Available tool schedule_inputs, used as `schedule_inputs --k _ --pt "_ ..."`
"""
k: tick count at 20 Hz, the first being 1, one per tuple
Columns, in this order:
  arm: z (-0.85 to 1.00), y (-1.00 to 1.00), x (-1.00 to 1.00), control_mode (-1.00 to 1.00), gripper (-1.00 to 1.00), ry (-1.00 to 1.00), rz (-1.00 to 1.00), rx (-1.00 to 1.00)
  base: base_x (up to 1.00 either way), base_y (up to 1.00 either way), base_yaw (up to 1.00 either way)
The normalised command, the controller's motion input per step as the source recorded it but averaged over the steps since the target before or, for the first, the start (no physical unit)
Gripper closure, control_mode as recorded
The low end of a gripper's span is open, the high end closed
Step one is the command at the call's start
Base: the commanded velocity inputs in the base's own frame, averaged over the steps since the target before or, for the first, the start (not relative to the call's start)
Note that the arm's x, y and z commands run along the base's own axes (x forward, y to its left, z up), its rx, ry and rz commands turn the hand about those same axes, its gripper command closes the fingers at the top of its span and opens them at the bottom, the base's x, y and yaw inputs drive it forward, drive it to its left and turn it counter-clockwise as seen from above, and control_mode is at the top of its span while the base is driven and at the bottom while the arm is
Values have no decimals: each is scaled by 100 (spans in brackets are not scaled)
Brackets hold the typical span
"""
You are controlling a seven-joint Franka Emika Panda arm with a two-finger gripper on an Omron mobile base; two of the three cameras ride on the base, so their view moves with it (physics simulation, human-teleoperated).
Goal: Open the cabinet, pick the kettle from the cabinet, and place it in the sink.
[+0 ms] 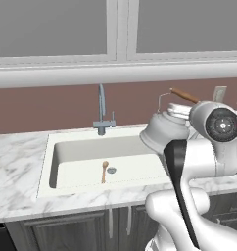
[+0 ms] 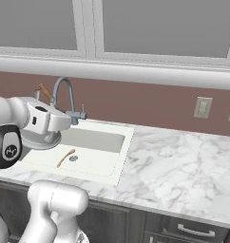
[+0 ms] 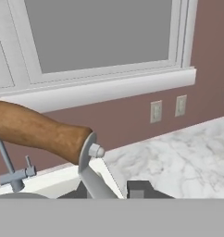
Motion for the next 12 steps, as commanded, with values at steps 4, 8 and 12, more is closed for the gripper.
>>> schedule_inputs --k 4,8,12 --pt "-9 -17 6 -100 100 1 0 9 0 0 0" --pt "-10 -18 17 -100 100 13 0 10 0 0 0" --pt "-10 -16 15 -100 100 12 6 11 0 0 0"
